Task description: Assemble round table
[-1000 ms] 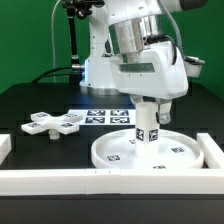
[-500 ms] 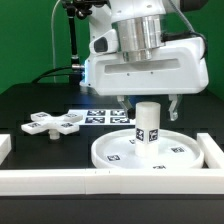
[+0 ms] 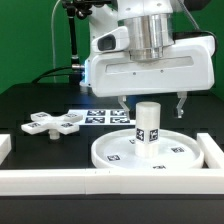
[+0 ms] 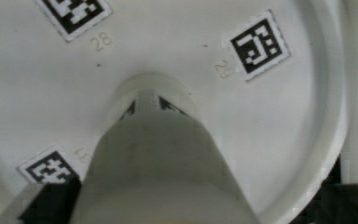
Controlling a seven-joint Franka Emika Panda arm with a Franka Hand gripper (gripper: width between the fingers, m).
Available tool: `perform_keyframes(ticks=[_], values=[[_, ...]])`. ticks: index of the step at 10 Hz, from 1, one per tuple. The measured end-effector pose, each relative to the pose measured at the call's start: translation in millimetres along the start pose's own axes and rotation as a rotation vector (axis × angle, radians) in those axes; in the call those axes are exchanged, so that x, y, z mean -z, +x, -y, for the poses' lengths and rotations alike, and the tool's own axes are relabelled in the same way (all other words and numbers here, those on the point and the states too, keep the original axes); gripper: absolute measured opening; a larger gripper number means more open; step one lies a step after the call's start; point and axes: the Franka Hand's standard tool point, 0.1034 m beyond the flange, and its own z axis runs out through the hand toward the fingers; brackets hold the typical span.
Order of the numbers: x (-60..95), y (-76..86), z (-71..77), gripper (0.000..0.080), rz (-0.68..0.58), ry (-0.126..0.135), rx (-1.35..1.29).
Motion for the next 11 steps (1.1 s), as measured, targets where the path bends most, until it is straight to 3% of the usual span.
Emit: perform_keyframes(ticks=[2,5,11], values=[[1.3,1.5,-3.2,0.0649,-0.002,-0.002,0.212],[1.2,0.1,3.1,0.0649,0.010,-0.034,0.619],[-0.2,-1.4,-1.3,0.0649,0.037,-0.041,1.001]])
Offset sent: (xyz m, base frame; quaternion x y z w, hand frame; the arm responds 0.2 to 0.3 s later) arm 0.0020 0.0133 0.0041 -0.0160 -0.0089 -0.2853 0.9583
